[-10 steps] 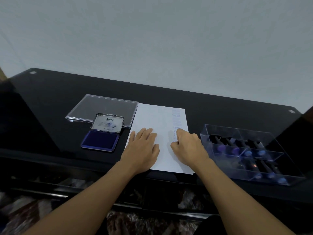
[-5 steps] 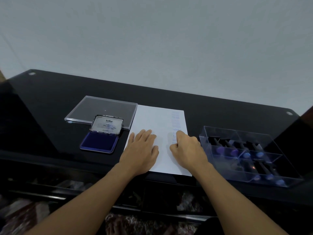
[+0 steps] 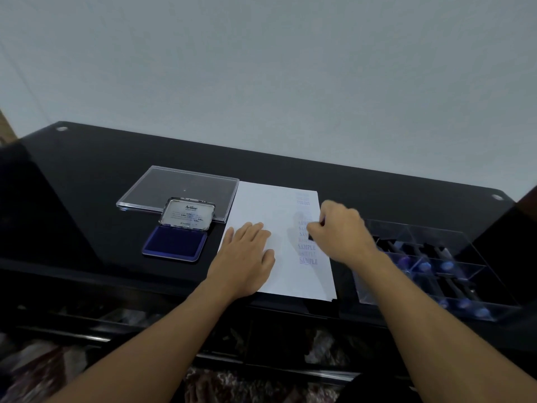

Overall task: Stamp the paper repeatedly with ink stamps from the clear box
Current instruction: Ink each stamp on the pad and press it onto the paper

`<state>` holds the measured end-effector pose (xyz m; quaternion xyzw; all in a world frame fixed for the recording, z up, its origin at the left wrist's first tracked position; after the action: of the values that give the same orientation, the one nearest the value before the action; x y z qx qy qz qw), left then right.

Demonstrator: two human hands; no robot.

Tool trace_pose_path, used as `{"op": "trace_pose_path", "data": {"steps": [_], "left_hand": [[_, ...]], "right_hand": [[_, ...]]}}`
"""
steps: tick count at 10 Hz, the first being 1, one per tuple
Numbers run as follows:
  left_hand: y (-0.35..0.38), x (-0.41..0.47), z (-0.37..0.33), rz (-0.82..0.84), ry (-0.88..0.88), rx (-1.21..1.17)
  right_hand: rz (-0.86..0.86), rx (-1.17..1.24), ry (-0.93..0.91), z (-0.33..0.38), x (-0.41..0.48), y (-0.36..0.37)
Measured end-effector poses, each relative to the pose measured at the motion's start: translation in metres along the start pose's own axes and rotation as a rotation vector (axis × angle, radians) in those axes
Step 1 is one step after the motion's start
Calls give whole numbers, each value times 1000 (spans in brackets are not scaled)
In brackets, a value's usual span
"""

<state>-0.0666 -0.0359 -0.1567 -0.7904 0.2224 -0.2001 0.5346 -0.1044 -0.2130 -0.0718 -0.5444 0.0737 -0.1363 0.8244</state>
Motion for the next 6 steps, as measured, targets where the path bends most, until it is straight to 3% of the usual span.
{"op": "trace_pose_path", "data": {"steps": [2,6], "left_hand": [[1,1,1,-15,-2,1],[0,0,1,-19,-1,3]], "right_hand": [[-68,28,-55,8,2,-36],[-78,-1,-54,4,-2,-38]]}}
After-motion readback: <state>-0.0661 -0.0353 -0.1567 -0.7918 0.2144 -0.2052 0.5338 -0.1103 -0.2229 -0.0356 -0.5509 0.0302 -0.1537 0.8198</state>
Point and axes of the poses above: each hand's wrist, its own x-axis towards the middle knuckle, its own y-axis out of the palm, z = x × y, the point moved 6 cm from there along x, towards the middle knuckle, and after that the axes turned 4 degrees about z, right-handed, at the moved point
